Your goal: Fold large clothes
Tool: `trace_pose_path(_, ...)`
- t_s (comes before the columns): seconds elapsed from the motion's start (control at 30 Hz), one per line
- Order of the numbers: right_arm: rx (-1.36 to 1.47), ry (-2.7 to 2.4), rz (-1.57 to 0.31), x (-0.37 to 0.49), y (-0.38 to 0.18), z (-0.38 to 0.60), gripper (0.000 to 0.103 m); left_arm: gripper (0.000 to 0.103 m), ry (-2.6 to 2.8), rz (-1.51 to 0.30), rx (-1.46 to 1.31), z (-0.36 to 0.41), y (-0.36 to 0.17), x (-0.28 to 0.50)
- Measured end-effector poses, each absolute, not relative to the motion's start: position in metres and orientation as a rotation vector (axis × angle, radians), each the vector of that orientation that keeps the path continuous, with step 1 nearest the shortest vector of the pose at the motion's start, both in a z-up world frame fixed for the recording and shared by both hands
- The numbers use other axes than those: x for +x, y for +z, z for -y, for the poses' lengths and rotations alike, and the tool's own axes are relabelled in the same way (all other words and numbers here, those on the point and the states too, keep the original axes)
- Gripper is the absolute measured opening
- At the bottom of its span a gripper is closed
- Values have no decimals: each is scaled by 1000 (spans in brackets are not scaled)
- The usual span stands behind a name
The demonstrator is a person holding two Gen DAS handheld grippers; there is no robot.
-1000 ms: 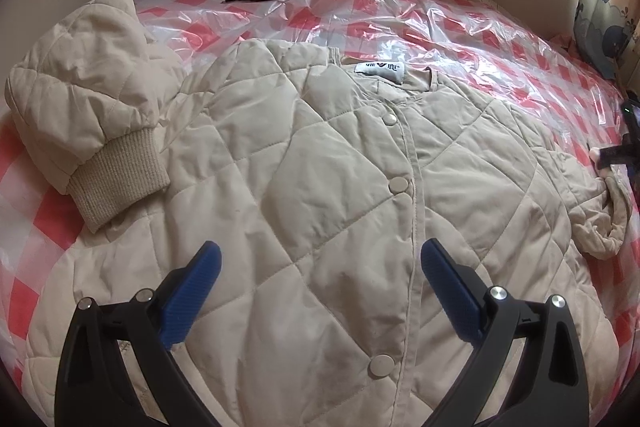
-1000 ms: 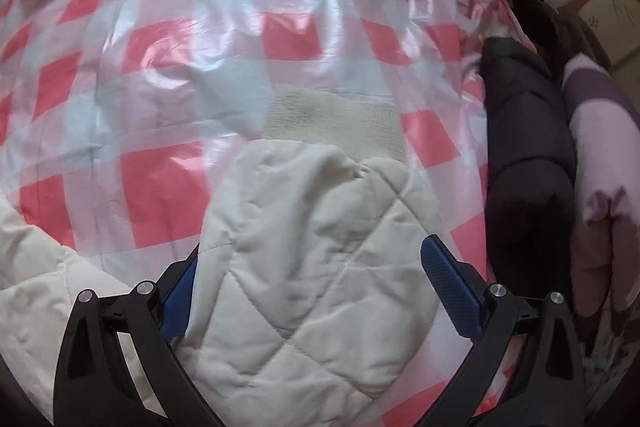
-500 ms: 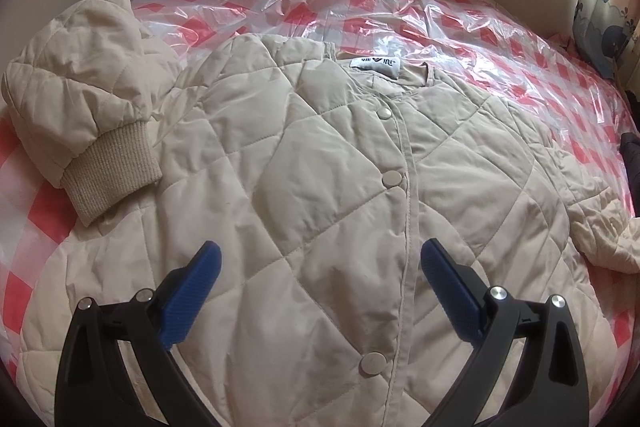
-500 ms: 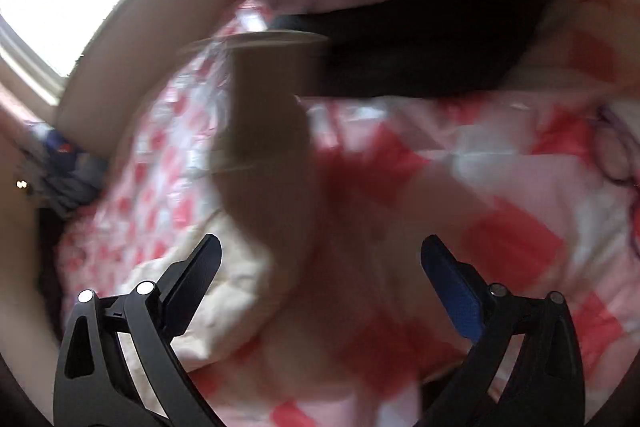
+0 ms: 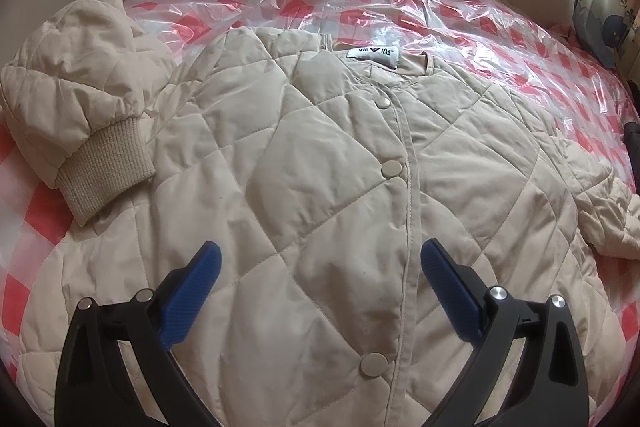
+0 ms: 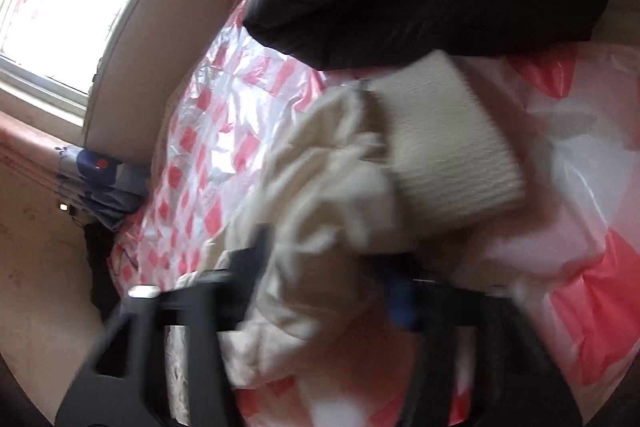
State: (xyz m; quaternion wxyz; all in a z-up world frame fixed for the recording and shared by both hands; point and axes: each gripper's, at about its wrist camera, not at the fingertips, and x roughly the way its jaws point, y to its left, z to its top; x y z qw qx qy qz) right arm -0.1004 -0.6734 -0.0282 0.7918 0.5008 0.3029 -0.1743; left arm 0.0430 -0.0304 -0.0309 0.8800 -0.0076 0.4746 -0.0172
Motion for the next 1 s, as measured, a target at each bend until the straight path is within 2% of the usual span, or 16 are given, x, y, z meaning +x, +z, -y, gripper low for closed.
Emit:
trace_pose_path(0.1, 958, -355, -589, -75, 9, 666, 8, 96, -27, -978, -13, 29, -29, 43)
trace_pose_path(0.23, 713, -159, -363, -18, 118, 632, 7, 96, 4, -933, -57, 19, -24, 42)
trace_pose_path(0.3, 624, -112, -298, -1, 152, 618, 7, 96, 19, -924, -76, 15, -23, 44)
trace_pose_path(0.37, 613, -137, -315, 19, 149, 622, 7, 96, 21, -932, -85, 13, -26, 46)
trace_pose_path(0.47, 737, -215, -443, 32, 95, 647, 8, 96, 6, -957, -75, 16, -31, 47)
trace_pose_path(0.57, 880, -308, -573, 14, 32, 664, 24, 96, -7, -962, -58, 19, -31, 45)
trace_pose_path(0.6, 924, -310, -607, 12, 17, 666, 39, 96, -10, -962, -56, 20, -31, 45)
trace_pose_path(0.63, 981, -285, -611, 7, 4, 668, 50, 96, -12, -964, -57, 20, -31, 44)
trace_pose_path(0.73, 1053, -261, -608, 6, -13, 674, 71, 96, -13, -972, -55, 22, -33, 45)
trace_pose_path(0.8, 1037, -286, -627, 12, -16, 680, 71, 96, -7, -976, -47, 23, -35, 45)
trace_pose_path(0.83, 1029, -275, -639, 17, -17, 679, 69, 96, -3, -976, -44, 23, -36, 45)
trace_pose_path(0.87, 1016, -262, -635, 14, -19, 681, 61, 96, 1, -975, -39, 23, -37, 45)
trace_pose_path(0.9, 991, -260, -619, 12, -17, 682, 24, 96, 2, -975, -33, 24, -37, 45)
trace_pose_path(0.93, 956, -276, -615, 7, -14, 682, 7, 96, 4, -977, -25, 25, -38, 45)
trace_pose_path(1.0, 867, -319, -547, -6, 7, 675, 7, 96, 5, -975, -22, 24, -37, 45)
